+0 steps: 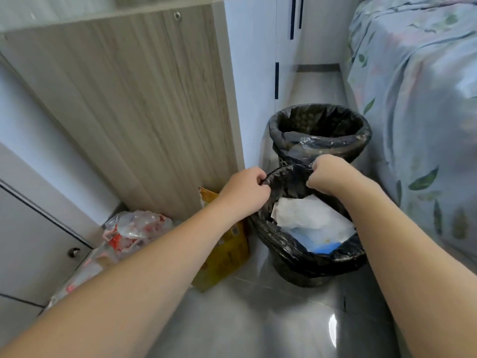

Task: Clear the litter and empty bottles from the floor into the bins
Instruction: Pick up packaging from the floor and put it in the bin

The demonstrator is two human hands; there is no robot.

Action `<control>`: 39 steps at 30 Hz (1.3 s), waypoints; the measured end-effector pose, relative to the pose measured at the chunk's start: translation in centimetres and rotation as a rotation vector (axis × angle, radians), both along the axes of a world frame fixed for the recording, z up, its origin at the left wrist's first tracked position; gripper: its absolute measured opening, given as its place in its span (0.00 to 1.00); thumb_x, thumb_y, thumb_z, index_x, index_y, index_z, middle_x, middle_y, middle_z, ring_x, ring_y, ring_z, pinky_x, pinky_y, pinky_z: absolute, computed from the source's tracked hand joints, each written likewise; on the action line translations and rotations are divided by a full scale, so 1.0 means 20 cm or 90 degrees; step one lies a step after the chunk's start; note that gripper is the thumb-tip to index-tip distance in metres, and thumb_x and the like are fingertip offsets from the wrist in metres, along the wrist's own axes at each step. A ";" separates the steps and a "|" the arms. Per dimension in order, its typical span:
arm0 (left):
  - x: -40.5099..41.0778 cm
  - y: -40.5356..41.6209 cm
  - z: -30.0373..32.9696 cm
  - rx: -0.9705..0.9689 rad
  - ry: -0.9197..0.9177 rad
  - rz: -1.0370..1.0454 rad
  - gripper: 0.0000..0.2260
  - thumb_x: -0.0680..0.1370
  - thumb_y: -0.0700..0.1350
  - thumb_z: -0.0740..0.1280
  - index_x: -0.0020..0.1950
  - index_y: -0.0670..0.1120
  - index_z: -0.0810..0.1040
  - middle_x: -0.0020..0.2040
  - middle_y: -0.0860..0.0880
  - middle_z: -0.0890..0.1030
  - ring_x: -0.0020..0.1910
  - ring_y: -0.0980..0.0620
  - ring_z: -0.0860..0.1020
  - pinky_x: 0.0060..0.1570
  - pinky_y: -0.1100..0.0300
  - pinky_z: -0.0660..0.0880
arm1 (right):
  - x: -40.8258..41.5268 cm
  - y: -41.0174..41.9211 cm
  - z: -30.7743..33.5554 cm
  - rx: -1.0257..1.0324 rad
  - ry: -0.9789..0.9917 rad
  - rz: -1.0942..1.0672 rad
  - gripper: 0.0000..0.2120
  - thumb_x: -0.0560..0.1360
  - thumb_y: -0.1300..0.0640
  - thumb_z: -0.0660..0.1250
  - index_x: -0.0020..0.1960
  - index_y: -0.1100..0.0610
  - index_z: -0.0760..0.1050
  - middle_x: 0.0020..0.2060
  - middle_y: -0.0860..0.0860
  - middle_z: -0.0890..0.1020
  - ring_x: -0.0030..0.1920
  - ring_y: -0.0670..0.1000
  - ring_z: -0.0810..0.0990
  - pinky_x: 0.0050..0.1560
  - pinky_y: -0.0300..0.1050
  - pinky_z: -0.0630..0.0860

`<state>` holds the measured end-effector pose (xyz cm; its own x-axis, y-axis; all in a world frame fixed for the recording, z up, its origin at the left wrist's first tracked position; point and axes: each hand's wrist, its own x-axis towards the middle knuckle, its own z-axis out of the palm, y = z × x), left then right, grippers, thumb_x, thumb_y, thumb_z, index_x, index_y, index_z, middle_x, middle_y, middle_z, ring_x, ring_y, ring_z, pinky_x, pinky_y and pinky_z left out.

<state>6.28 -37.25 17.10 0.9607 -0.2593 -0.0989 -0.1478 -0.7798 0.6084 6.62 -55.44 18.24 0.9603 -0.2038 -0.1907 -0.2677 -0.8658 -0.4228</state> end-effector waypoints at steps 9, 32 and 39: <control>-0.16 0.74 -0.07 0.156 -0.154 0.045 0.16 0.78 0.46 0.64 0.65 0.45 0.77 0.59 0.45 0.78 0.58 0.46 0.77 0.57 0.58 0.72 | -0.06 0.75 0.07 0.006 -0.075 0.284 0.16 0.73 0.61 0.64 0.61 0.59 0.74 0.56 0.56 0.79 0.55 0.58 0.77 0.53 0.49 0.77; -1.71 2.67 -0.92 0.124 0.348 0.596 0.13 0.75 0.55 0.66 0.49 0.46 0.75 0.52 0.42 0.80 0.50 0.42 0.78 0.42 0.57 0.68 | -1.04 2.88 -0.56 -0.091 0.149 0.829 0.23 0.75 0.54 0.64 0.68 0.59 0.66 0.62 0.56 0.74 0.61 0.58 0.74 0.54 0.47 0.73; -1.95 2.61 -1.29 0.082 0.430 0.712 0.38 0.63 0.65 0.75 0.63 0.43 0.71 0.63 0.40 0.71 0.62 0.40 0.72 0.58 0.51 0.73 | -1.24 2.78 -0.94 -0.138 0.307 0.820 0.25 0.73 0.49 0.67 0.67 0.57 0.68 0.61 0.55 0.75 0.60 0.56 0.75 0.57 0.48 0.75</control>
<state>-32.74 14.98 -8.68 0.4000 0.6876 -0.6059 0.9149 -0.3390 0.2193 -18.22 0.23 -0.52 0.3418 0.6961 -0.6314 0.6797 -0.6471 -0.3454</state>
